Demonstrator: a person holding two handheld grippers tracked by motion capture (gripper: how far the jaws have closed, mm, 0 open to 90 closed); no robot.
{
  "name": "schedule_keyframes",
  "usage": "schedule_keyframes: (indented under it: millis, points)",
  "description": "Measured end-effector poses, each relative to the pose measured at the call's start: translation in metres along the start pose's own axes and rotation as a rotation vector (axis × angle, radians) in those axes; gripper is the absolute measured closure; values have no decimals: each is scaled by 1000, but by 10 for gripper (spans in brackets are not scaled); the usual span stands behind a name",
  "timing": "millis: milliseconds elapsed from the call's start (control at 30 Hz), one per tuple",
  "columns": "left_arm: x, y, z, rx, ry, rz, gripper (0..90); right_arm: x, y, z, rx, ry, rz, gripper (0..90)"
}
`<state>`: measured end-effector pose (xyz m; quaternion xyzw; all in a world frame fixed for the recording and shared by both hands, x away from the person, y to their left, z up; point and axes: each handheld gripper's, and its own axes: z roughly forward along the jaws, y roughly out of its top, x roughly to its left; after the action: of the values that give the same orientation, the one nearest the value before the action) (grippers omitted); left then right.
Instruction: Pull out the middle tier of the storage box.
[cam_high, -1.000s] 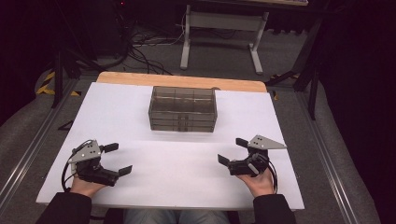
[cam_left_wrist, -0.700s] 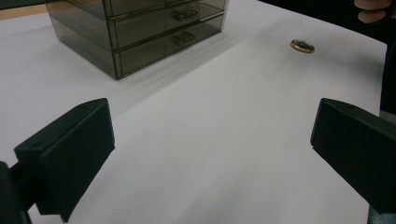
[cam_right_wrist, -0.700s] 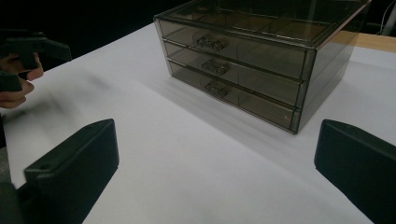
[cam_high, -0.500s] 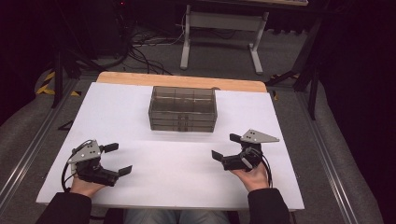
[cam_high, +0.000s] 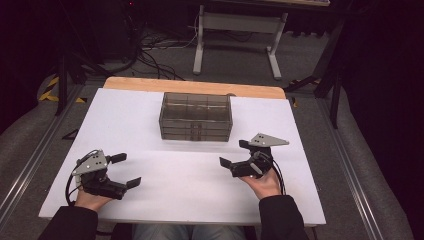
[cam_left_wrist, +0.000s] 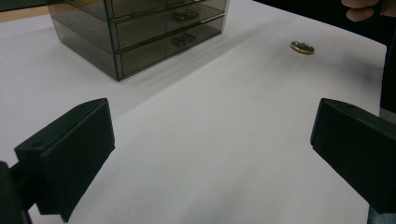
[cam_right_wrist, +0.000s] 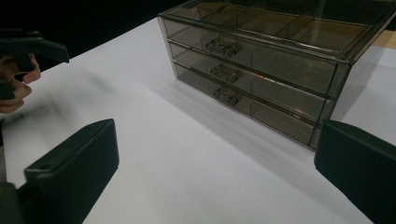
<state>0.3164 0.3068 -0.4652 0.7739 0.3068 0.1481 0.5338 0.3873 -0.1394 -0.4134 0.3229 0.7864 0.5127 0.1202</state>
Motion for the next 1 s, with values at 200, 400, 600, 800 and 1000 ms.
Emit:
schedule_keyframes:
  millis: [200, 400, 600, 800, 1000]
  points:
    - [0, 0, 0, 0, 0, 1, 4, -2, 4, 6, -10, 7, 22, 3]
    - [0, 0, 0, 0, 1, 4, 5, -3, 5, 19, 0, 14, 35, 4]
    - [0, 0, 0, 0, -2, 2, 5, -5, 5, 29, -5, 22, 66, 4]
    - [0, 0, 0, 0, -2, 2, 5, -6, 5, 36, -22, 36, 111, 7]
    - [0, 0, 0, 2, 0, 14, 5, -4, 2, 47, -5, 55, 193, 13]
